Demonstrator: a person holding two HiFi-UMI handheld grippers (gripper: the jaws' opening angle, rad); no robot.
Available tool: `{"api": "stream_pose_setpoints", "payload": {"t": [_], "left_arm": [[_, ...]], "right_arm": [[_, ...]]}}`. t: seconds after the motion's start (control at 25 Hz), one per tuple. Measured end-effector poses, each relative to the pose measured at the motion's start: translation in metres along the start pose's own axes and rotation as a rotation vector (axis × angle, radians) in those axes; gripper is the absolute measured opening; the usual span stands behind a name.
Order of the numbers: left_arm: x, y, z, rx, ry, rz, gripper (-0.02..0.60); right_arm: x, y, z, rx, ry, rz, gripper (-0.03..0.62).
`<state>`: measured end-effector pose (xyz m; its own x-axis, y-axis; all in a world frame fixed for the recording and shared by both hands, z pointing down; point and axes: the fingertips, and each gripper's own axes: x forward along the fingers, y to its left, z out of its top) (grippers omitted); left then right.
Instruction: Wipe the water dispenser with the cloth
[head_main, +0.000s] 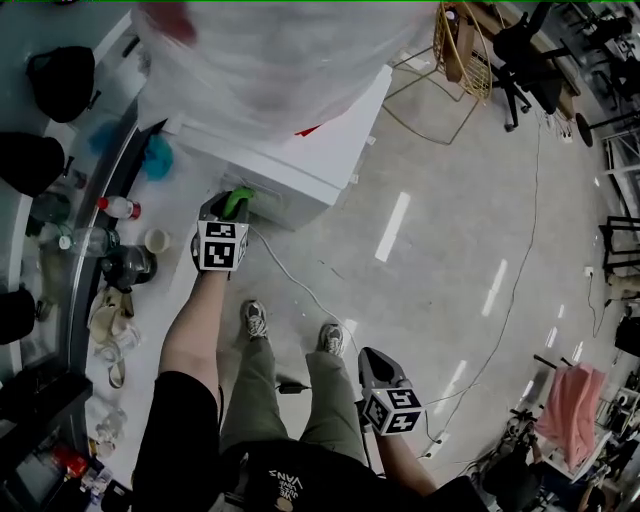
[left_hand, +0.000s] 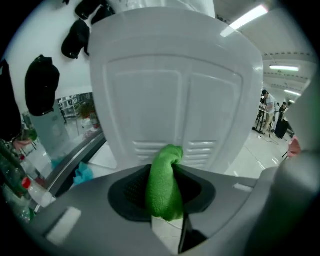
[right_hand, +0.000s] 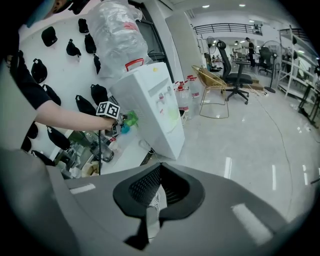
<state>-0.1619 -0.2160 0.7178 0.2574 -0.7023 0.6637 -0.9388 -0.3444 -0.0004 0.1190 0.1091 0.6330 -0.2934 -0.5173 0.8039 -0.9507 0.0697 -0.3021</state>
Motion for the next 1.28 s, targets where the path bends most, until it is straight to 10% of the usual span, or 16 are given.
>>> {"api": "stream_pose_setpoints", "payload": {"t": [0.56, 1.28], "left_arm": [[-0.006, 0.061, -0.012, 0.007, 0.026, 0.051, 0.112], [0.002, -0.17, -0.039, 0.135, 0.073, -0.276, 0.112]], "right_arm": [[0.025, 0.038, 0.01, -0.004, 0.001, 0.018, 0.005], [-0.014, -0.023, -0.005, 0.006, -0.009, -0.018, 0.005]]}}
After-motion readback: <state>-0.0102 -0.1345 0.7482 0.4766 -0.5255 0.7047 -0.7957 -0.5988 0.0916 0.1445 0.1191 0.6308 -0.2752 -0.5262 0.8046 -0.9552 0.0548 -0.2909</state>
